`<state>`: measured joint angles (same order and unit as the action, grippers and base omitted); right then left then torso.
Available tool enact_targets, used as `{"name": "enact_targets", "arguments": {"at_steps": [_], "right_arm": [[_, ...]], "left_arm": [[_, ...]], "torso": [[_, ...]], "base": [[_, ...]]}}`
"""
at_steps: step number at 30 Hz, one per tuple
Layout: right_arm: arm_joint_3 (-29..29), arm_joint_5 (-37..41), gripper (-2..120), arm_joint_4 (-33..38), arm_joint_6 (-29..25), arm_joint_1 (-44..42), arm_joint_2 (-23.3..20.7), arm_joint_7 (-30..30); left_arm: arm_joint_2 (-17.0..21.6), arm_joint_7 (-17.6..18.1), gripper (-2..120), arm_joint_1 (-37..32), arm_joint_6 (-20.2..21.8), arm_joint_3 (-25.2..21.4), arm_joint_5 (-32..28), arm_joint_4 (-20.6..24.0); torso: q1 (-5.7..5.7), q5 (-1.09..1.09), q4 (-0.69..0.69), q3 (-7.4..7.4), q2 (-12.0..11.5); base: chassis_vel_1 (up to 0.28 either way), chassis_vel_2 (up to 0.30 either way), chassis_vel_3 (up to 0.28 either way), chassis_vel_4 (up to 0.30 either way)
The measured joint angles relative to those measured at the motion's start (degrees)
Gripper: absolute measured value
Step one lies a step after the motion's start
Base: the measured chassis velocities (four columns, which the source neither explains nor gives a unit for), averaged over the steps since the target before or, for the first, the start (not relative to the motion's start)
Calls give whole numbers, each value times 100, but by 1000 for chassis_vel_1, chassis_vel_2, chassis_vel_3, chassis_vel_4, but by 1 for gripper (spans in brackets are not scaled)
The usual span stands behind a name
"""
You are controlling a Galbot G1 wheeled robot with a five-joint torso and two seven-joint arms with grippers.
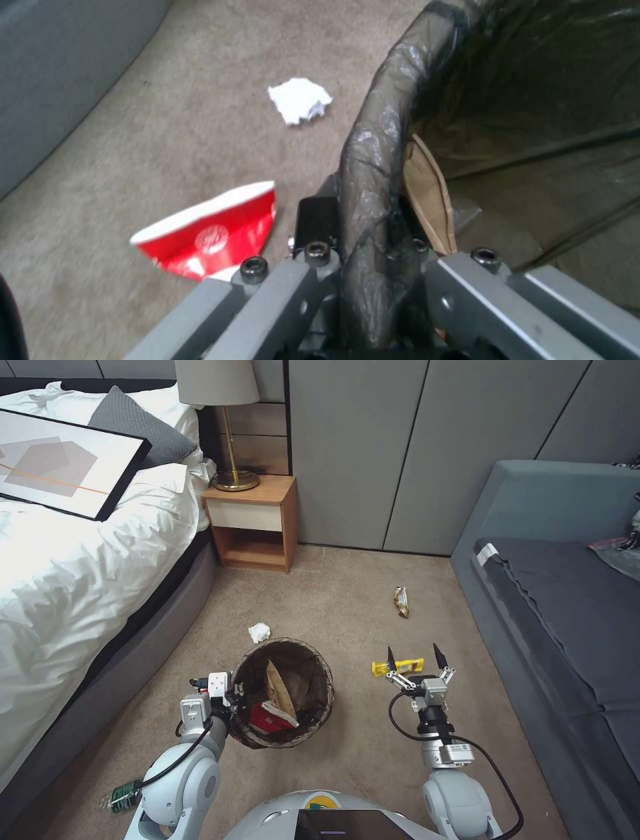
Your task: Pick up the trash bin, then pick up the garbage from the floor and place it into the trash bin.
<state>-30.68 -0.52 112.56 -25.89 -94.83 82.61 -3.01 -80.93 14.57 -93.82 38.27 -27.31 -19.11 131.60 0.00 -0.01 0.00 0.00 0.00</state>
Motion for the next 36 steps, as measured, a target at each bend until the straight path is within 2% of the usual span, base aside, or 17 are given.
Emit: {"name": "enact_targets", "arguments": {"at_steps": [15, 18, 20, 23, 26, 27, 29, 30, 32, 33, 36], "right_arm": [[6, -95, 100, -65, -96, 76, 15, 37], [-16, -284, 100, -137, -254, 185, 3, 44], [-155, -805, 100, -326, -607, 486, -62, 62], [-303, -1199, 100, -446, -695, 736, -253, 172], [-527, -1255, 100, -489, -522, 914, -497, 774], [-527, -1255, 100, -489, -522, 914, -497, 774], [-832, -1358, 100, -525, -202, 1036, -734, 1600], [-832, -1358, 100, -525, -202, 1036, -734, 1600], [-1086, -1428, 100, -610, -22, 1163, -888, 2328], [-1086, -1428, 100, -610, -22, 1163, -888, 2328], [-1519, -1544, 100, -787, 19, 1438, -1065, 3858]], "left_arm": [[-9, -5, 3, 20, -1, -22, -7, -12], [-7, -6, 3, 22, -2, -40, -15, -12], [-2, -8, 3, 34, -1, -65, -39, 5], [11, -9, 3, 32, -2, -87, -49, 36], [10, -10, 3, 24, -2, -93, -49, 49], [10, -10, 3, 24, -2, -93, -49, 49], [4, -12, 3, 24, -1, -94, -47, 66], [4, -12, 3, 24, -1, -94, -47, 66], [3, -15, 3, 22, -1, -97, -44, 87], [3, -15, 3, 22, -1, -97, -44, 87], [23, -16, 3, -1, -1, -105, -39, 117]], "torso": [[0, 1, 0, 0, 0], [0, 1, 0, 0, 0], [0, 1, -1, 1, 0], [0, 2, 1, 1, 0], [0, 2, 0, 0, 0], [0, 2, 0, 0, 0], [0, 2, -2, 0, 0], [0, 2, -2, 0, 0], [0, 2, -2, 0, 0], [0, 2, -2, 0, 0], [0, 3, 0, 0, 0]], "base": [[-124, 123, 118, -115], [-131, 110, 113, -117], [-68, 70, 82, -99], [-30, 66, 52, -27], [0, 0, 0, 0], [0, 0, 0, 0], [0, 0, 0, 0], [0, 0, 0, 0], [0, 0, 0, 0], [0, 0, 0, 0], [0, 0, 0, 0]]}}
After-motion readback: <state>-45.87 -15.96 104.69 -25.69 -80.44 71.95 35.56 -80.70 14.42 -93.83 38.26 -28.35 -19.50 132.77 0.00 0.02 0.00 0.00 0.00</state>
